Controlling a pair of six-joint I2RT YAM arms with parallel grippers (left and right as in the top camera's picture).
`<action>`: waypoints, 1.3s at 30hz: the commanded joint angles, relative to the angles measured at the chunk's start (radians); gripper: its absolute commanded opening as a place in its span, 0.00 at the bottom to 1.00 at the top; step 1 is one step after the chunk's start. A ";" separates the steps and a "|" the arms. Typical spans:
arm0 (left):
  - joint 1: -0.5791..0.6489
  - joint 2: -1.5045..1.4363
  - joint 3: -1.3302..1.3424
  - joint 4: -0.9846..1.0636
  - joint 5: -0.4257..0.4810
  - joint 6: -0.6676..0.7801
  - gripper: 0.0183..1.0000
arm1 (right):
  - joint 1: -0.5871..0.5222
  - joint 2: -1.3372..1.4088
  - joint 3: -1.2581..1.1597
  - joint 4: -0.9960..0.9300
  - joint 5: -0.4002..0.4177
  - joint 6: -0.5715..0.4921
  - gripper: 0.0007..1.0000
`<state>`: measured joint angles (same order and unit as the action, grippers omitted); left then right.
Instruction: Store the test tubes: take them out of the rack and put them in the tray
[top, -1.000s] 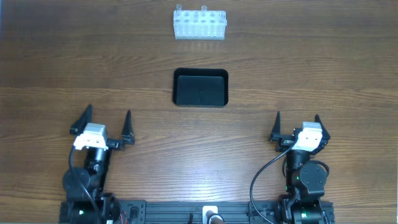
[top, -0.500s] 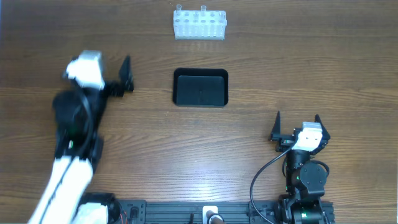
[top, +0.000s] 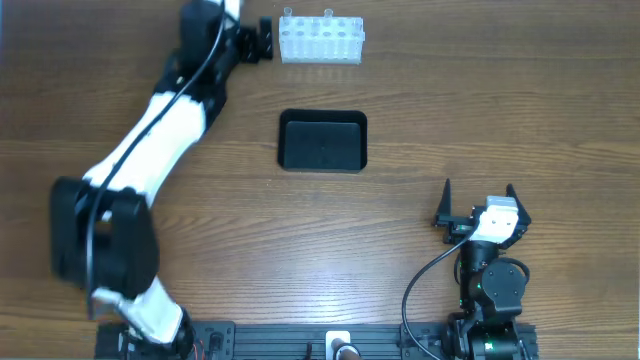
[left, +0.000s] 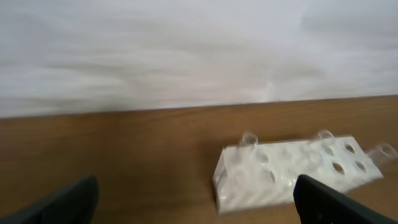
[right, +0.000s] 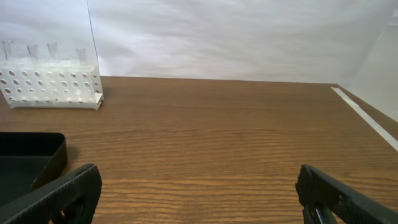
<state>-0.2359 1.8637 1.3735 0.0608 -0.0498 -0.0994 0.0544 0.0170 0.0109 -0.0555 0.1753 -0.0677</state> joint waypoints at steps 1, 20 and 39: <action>-0.023 0.161 0.186 -0.038 -0.031 -0.022 1.00 | 0.005 -0.001 -0.006 -0.003 0.002 -0.005 0.99; -0.075 0.449 0.500 -0.148 -0.074 -0.043 0.99 | 0.005 -0.001 -0.006 -0.003 0.002 -0.005 0.99; -0.089 0.481 0.500 -0.143 -0.076 -0.038 0.67 | 0.005 -0.001 -0.006 -0.003 0.002 -0.005 0.99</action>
<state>-0.3199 2.3341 1.8496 -0.0872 -0.1135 -0.1360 0.0544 0.0170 0.0109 -0.0555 0.1753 -0.0681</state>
